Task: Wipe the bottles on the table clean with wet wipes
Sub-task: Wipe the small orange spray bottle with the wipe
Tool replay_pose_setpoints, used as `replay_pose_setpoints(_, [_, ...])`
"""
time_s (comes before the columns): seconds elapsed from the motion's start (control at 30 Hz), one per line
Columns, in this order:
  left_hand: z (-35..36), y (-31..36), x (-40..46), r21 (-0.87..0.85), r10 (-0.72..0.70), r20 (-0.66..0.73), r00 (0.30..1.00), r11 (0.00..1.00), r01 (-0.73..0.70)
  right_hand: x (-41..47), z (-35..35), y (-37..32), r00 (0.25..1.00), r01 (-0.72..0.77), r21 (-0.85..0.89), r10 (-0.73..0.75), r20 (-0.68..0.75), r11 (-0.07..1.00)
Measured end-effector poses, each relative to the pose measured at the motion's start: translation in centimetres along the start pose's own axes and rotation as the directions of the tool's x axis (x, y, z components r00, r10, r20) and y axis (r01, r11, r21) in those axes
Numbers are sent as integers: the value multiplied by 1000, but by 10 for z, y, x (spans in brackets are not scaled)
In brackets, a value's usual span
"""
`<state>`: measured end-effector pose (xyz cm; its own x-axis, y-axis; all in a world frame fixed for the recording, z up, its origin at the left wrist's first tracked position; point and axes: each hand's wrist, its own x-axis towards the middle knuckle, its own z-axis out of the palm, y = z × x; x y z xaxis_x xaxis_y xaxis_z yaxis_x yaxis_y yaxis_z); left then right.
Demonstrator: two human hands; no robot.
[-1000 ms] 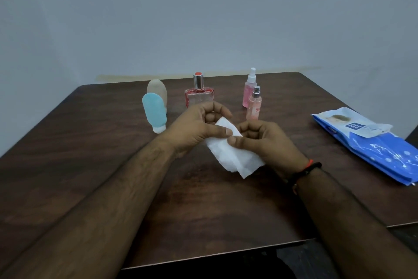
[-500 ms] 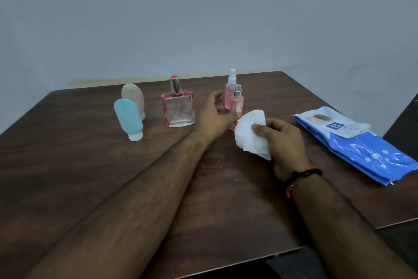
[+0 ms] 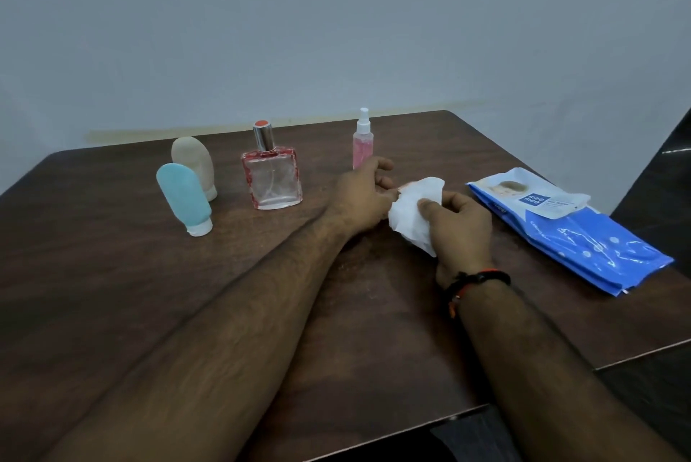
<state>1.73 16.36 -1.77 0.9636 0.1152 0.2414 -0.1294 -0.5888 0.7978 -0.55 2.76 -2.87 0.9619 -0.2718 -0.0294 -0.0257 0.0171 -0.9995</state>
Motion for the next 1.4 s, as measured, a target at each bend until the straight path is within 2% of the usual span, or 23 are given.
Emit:
replay_pose_setpoints(0.13, [-2,6,1,171,-6,65,998,985,-6,4,-4,0,999,-3,-7,2,-46,1000])
replay_pose_setpoints(0.3, [-1,18,-2,399,-8,176,984,915,-65,1,-9,-3,989,52,24,-48,-137,998])
replay_pose_setpoints(0.37, [-1,20,-5,420,-6,177,984,905,-70,-1,-9,-3,989,55,37,-50,-141,998])
replay_pose_setpoints(0.47, [-11,19,-17,253,-54,117,992,967,23,-4,-10,-4,988,81,37,-75,-136,996])
replay_pose_setpoints(0.53, [-24,16,-26,-46,-150,97,984,987,155,-7,-10,-4,986,114,30,-110,-123,993])
replay_pose_setpoints(0.6, [-40,14,-37,-279,-227,121,966,926,253,-11,-8,-6,984,145,14,-143,-102,989])
replay_pose_setpoints(0.8, [-89,-4,-66,-512,-369,192,909,753,414,-37,18,-14,961,269,-28,-266,79,963])
replay_pose_setpoints(0.97, [-118,-26,-85,-576,-353,203,913,711,403,-58,51,-14,909,390,-39,-378,176,920])
replay_pose_setpoints(1.13, [-137,-37,-103,-597,-258,205,944,731,330,-72,78,-19,839,533,-62,-517,170,844])
replay_pose_setpoints(1.27, [-143,-43,-111,-619,-212,170,962,737,272,-86,93,-18,697,704,-49,-675,245,709])
replay_pose_setpoints(1.4, [-143,-44,-113,-627,-181,137,974,746,227,-93,99,-10,555,809,-34,-744,371,587])
